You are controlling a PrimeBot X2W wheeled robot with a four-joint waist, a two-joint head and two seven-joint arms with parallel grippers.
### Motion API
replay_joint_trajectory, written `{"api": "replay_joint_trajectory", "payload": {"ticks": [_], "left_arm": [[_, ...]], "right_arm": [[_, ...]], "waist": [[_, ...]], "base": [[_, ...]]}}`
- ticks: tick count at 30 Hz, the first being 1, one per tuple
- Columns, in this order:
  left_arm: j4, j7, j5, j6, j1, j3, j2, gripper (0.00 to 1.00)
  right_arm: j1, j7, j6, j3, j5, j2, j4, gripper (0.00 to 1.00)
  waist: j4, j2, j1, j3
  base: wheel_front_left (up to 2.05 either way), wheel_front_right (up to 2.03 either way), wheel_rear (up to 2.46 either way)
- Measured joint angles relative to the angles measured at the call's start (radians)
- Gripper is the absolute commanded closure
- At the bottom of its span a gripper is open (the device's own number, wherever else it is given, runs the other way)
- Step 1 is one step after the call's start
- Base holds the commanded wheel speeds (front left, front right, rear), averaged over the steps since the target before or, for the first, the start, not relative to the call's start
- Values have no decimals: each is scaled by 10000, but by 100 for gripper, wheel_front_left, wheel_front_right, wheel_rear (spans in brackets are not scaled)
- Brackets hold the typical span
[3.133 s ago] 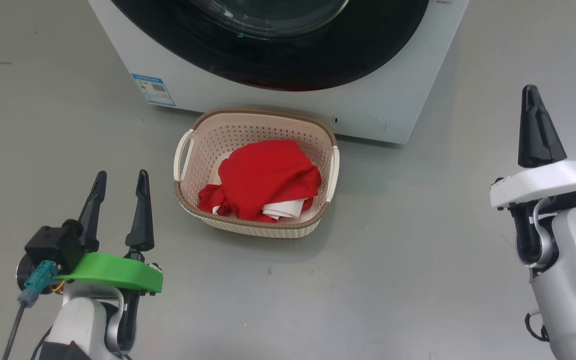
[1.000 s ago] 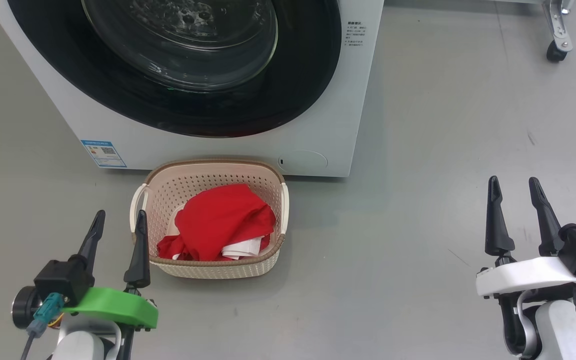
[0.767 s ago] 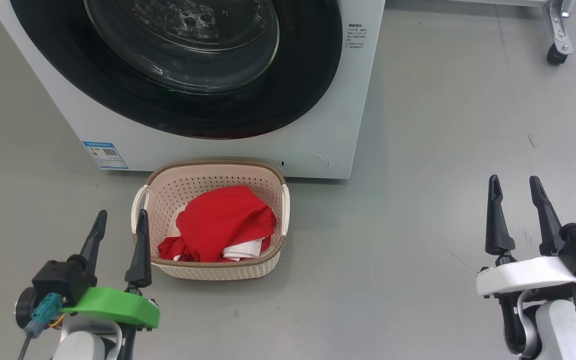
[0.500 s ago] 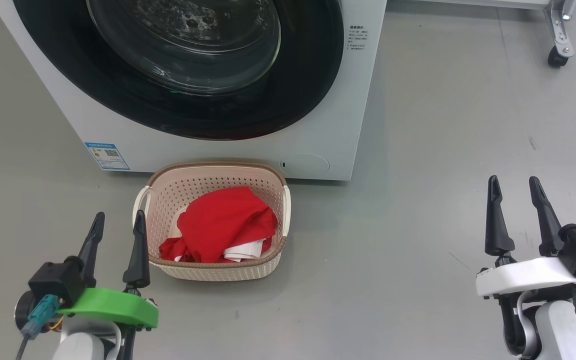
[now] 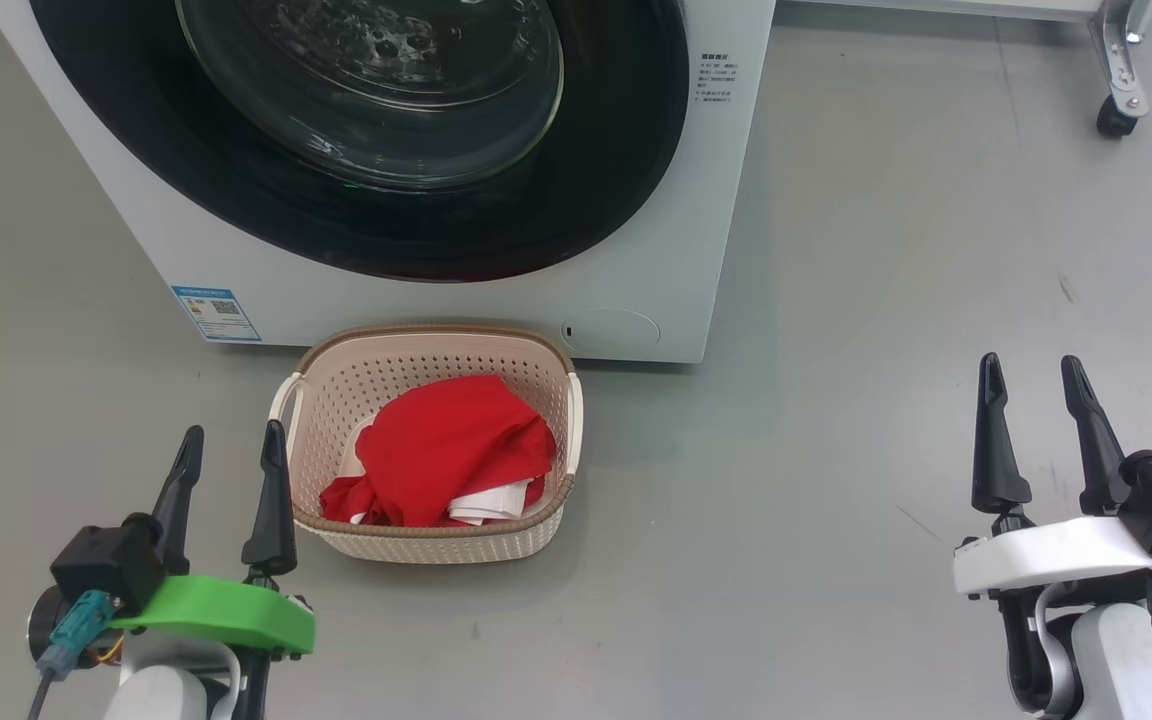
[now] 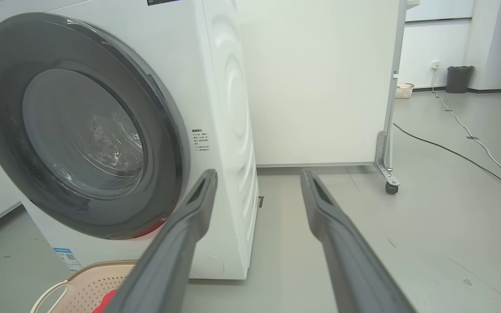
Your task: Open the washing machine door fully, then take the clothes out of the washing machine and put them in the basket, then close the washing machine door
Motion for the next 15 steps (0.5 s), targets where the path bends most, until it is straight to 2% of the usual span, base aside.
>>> {"api": "replay_joint_trajectory", "payload": {"ticks": [2, 3, 10, 15], "left_arm": [[-31, 0, -73, 0, 0, -2, 0, 0], [-67, 0, -138, 0, 0, 0, 0, 100], [462, 61, -221, 0, 280, -79, -155, 100], [472, 240, -685, 0, 280, 4, -155, 100]], "right_arm": [[1, 0, 48, -10, -15, 13, 2, 0], [2, 0, 63, -10, -23, 21, 2, 100], [357, 17, 63, 50, 46, 232, 568, 100], [356, 109, 63, 38, 556, 232, 579, 100]], "waist": [[1, 0, 0, -18], [1, 0, 0, -26], [-5, 0, 0, -35], [-30, 0, 0, -81]], "base": [[0, 0, 0], [0, 0, 0], [0, 0, 0], [0, 0, 0]]}}
